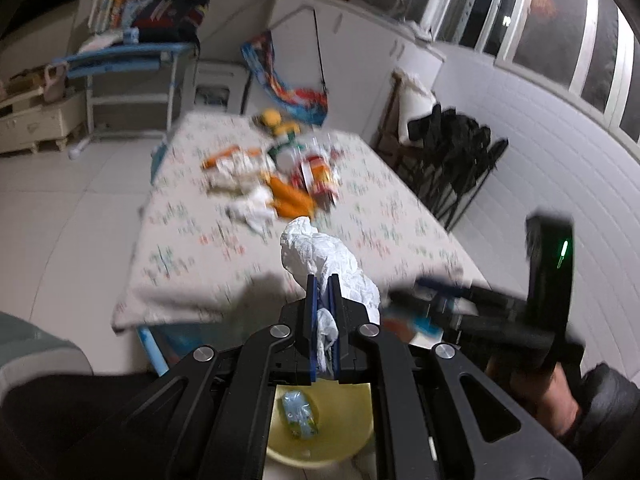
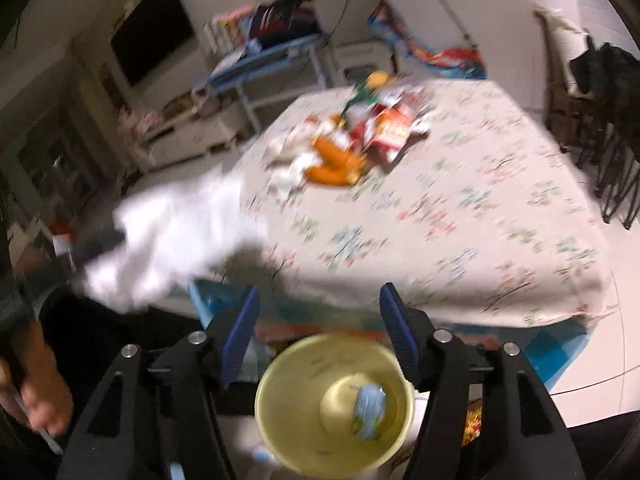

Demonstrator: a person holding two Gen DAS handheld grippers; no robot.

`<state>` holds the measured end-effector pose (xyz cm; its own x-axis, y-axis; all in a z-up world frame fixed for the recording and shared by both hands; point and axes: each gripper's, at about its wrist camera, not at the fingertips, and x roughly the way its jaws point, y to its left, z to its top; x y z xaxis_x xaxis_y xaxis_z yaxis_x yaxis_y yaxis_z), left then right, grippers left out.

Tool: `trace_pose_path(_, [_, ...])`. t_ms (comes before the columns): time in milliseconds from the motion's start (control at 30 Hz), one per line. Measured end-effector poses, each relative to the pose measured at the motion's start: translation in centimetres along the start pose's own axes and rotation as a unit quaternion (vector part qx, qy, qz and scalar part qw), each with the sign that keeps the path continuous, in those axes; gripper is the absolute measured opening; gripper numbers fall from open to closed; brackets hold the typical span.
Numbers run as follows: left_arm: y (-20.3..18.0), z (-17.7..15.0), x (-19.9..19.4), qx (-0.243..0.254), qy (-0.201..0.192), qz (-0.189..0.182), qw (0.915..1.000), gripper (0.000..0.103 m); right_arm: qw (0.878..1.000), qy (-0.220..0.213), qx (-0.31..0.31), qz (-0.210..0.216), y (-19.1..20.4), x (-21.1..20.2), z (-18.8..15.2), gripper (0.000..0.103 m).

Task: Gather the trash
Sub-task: 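Move the left tool over the yellow basin and release the tissue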

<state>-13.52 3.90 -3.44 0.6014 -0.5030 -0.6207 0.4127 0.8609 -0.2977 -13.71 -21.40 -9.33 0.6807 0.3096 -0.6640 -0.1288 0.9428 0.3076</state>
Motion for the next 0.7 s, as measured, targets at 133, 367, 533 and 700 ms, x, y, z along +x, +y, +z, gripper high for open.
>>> trace_pose_path(133, [-1.1, -2.0, 2.0, 0.014, 0.063, 0.002, 0.9979, 0.006, 1.0, -0.014, 0.015, -0.003, -0.4, -0.4, 0.1, 0.067])
trace_pose_path(367, [-3.0, -3.8, 4.2, 0.061, 0.107, 0.039, 0.9916, 0.045, 0.999, -0.026, 0.021, -0.004, -0.8, -0.4, 0.4, 0.07])
trace_pose_path(533, [-3.6, -3.2, 2.9, 0.07, 0.058, 0.066, 0.9936, 0.058, 0.999, -0.03, 0.023, -0.01, -1.1, -0.6, 0.4, 0.07])
trace_pose_path(700, [-2.6, -1.8, 1.2, 0.051, -0.01, 0.118, 0.9917, 0.067, 0.999, -0.043, -0.003, -0.027, -0.4, -1.0, 0.2, 0.07])
